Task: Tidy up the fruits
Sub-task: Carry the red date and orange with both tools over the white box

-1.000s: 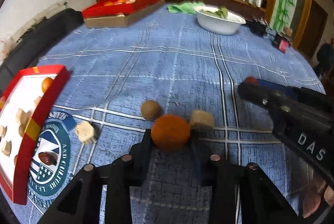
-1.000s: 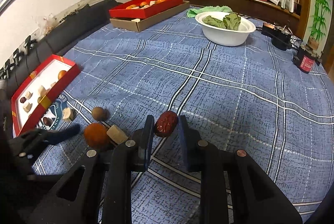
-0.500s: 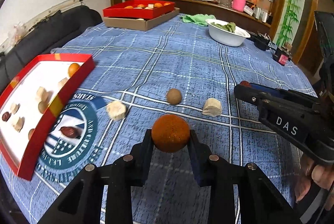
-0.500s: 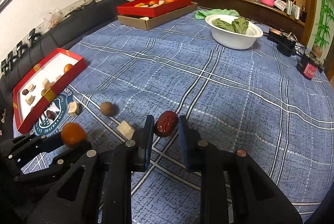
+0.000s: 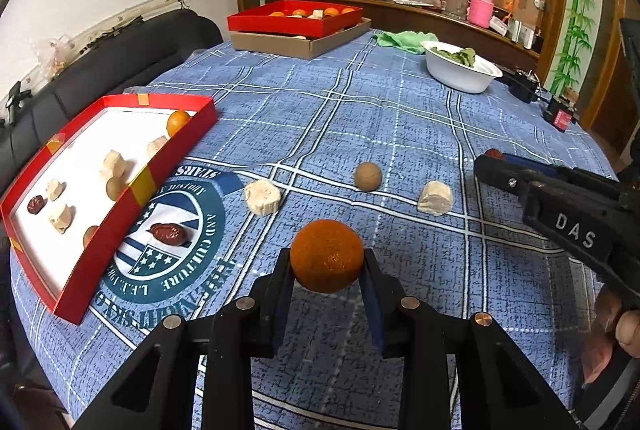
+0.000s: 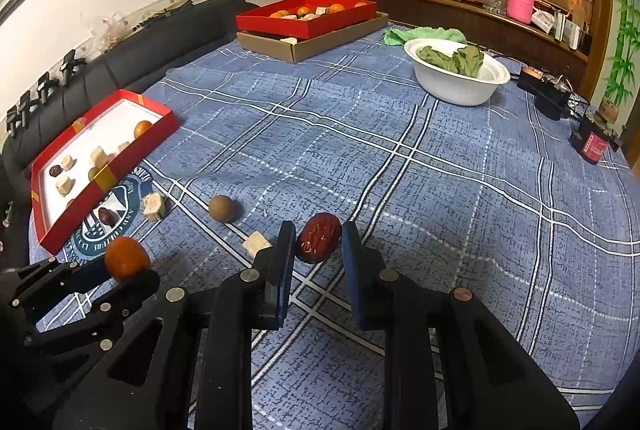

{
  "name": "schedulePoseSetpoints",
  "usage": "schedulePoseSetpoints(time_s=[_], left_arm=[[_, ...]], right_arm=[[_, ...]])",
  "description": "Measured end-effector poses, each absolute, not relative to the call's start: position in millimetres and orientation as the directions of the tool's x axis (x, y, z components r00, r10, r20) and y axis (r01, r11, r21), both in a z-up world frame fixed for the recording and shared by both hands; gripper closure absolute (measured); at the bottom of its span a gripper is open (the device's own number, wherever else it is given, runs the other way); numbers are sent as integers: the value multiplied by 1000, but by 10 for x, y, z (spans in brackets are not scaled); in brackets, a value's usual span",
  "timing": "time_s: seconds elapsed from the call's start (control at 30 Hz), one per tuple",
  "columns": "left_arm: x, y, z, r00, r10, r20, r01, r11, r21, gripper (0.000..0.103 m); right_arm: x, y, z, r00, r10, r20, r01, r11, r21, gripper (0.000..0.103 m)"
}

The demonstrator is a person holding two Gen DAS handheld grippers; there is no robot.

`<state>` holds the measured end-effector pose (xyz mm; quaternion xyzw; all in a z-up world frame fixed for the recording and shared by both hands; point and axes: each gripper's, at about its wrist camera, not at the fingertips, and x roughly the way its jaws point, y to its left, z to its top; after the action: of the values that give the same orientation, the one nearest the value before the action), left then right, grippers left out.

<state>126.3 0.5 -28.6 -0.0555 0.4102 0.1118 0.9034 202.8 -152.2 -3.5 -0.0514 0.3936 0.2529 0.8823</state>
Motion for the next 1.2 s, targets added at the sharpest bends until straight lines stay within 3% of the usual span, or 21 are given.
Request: schedulePoseSetpoints(time_s=[1.2], left_arm=[[1056,80,-201,657,188,-730,-274,962,1,72]], right_arm=[[1941,-1451,19,572,409,-711,-506,858,86,81]])
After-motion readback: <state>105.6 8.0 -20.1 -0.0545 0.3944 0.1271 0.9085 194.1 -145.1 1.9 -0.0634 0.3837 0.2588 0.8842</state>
